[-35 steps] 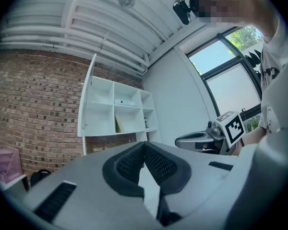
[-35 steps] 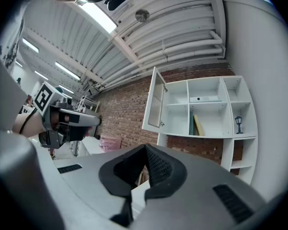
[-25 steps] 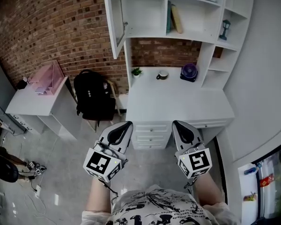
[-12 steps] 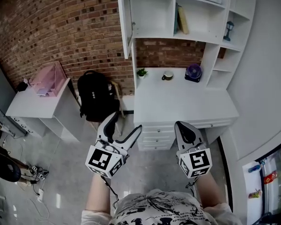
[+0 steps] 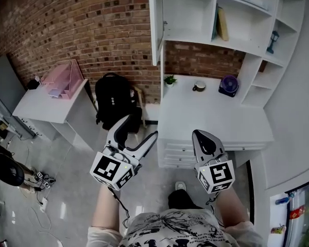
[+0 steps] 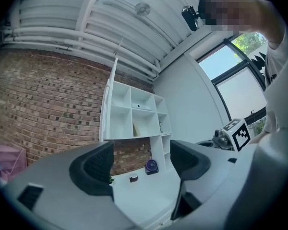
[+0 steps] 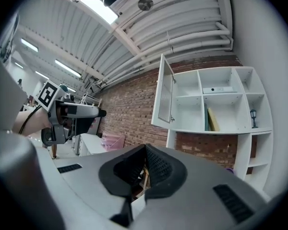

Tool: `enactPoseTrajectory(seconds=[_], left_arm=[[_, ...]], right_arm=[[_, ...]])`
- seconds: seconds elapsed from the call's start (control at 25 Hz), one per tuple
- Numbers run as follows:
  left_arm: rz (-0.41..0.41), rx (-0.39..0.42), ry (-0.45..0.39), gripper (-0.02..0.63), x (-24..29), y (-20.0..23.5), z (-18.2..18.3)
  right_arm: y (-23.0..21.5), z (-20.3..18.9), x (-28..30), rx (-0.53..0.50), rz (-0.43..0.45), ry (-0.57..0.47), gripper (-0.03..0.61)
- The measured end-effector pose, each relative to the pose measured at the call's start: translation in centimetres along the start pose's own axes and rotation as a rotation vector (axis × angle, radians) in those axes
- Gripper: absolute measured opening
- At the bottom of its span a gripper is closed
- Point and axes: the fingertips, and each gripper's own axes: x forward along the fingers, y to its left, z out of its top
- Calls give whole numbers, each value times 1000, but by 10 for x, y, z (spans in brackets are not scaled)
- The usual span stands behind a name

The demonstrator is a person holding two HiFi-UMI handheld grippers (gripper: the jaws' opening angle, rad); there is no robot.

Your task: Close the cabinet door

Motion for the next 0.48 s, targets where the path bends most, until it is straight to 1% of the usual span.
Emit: enactPoseTrajectory(seconds=[0.12,0.2,0.32,0.48], left_arm=[[40,20,1,354,30,15,-7],[64,34,-2,354,55,24,-5],[105,58,-22,354,94,43,7],[169,73,-61,354,141,80,26]], right_arm=[[-28,-9,35,-2,26,-6,15],[-51,-12,59,2,53,-12,15],[-85,-3,103,2,111,-38,15],[-122,16,166,-13,189,-69,15]])
